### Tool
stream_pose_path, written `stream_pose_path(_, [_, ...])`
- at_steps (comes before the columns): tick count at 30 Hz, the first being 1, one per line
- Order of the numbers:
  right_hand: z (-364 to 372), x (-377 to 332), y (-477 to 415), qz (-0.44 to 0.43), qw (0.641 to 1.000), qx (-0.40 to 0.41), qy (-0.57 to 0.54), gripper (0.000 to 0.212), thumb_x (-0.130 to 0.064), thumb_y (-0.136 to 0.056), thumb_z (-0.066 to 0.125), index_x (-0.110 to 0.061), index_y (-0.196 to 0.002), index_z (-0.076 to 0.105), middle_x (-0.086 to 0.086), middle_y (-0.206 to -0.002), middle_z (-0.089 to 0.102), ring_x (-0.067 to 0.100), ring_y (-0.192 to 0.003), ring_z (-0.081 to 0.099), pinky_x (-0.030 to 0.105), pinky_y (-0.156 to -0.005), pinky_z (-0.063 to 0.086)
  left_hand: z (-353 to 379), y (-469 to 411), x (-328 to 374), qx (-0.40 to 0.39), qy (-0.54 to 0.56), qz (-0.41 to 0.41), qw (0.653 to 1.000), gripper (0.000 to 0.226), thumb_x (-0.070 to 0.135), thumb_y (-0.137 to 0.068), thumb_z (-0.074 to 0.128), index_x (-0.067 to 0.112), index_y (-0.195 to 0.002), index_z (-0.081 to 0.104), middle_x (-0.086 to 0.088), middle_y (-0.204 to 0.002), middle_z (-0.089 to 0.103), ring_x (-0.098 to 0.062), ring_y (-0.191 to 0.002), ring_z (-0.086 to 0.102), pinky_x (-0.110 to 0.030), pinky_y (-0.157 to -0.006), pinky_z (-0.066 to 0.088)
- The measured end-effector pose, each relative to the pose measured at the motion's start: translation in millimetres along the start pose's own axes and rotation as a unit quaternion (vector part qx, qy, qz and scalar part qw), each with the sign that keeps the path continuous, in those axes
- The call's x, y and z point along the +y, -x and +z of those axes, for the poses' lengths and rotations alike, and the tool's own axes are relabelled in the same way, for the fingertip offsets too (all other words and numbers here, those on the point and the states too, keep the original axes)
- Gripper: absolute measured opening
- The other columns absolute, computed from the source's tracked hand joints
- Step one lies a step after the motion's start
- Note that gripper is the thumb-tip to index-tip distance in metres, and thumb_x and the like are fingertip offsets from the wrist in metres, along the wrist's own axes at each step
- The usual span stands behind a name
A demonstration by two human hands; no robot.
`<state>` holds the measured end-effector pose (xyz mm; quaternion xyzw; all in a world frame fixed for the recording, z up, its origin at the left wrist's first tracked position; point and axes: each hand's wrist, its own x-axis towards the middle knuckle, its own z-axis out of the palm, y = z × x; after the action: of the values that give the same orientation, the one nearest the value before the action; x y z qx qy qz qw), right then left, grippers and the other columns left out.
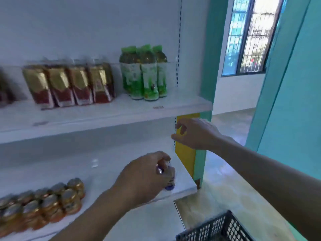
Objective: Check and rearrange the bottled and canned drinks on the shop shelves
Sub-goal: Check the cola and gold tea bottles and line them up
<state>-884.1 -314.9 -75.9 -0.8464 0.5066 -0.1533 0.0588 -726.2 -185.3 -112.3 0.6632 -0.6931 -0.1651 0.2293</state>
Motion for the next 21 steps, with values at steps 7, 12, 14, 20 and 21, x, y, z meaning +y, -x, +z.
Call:
stream_pose_path(7, [-44,-170,-52,-0.168,0.977,0.091,-0.095,0.028,-0.056,-0.093,0.058,-0.036,-0.112,0.063,-0.018,-0.104,0.067,0.011,-0.092,0.061,0.03,-0.079,0.048,-132,33,-64,0.136,-0.018,-0.043,0.99,0.022,0.054,-0.093,0.056,0.047,-0.114,0.055,0.028,-0.098,0.06,0.007,-0.086,0.059,-0.019,-0.078,0.051])
stream_pose_path(12, [-13,-275,-125,-0.252,0.962,0.074,-0.072,0.03,-0.054,-0.095,0.055,-0.03,-0.114,0.062,-0.01,-0.106,0.067,0.014,-0.094,0.062,0.034,-0.083,0.055,-206,33,-158,0.217,-0.031,-0.125,0.968,0.027,0.052,-0.094,0.058,0.04,-0.118,0.059,0.022,-0.102,0.062,0.001,-0.087,0.061,-0.019,-0.067,0.052])
stream_pose_path(14, [-5,-313,-157,-0.29,0.951,0.087,-0.067,0.031,-0.053,-0.096,0.054,-0.03,-0.116,0.06,-0.007,-0.111,0.068,0.015,-0.095,0.063,0.034,-0.082,0.055,-233,25,-195,0.242,-0.032,-0.165,0.956,0.027,0.05,-0.095,0.057,0.038,-0.119,0.059,0.02,-0.102,0.061,-0.002,-0.087,0.062,-0.018,-0.064,0.051])
stream_pose_path(20, [-9,-394,-247,-0.328,0.93,0.16,-0.041,0.05,-0.05,-0.098,0.05,-0.026,-0.142,0.047,0.002,-0.139,0.052,0.028,-0.116,0.059,0.037,-0.087,0.043,-300,-23,-274,0.292,0.011,-0.224,0.93,0.04,0.047,-0.095,0.06,0.032,-0.132,0.054,0.023,-0.107,0.059,0.004,-0.093,0.058,-0.014,-0.067,0.047])
stream_pose_path(21, [-11,-402,-262,-0.325,0.931,0.167,-0.013,0.052,-0.051,-0.099,0.049,-0.024,-0.144,0.045,0.004,-0.139,0.051,0.03,-0.116,0.058,0.037,-0.085,0.042,-306,-34,-283,0.294,0.027,-0.225,0.929,0.042,0.047,-0.095,0.06,0.032,-0.134,0.053,0.023,-0.108,0.059,0.005,-0.093,0.057,-0.013,-0.066,0.044])
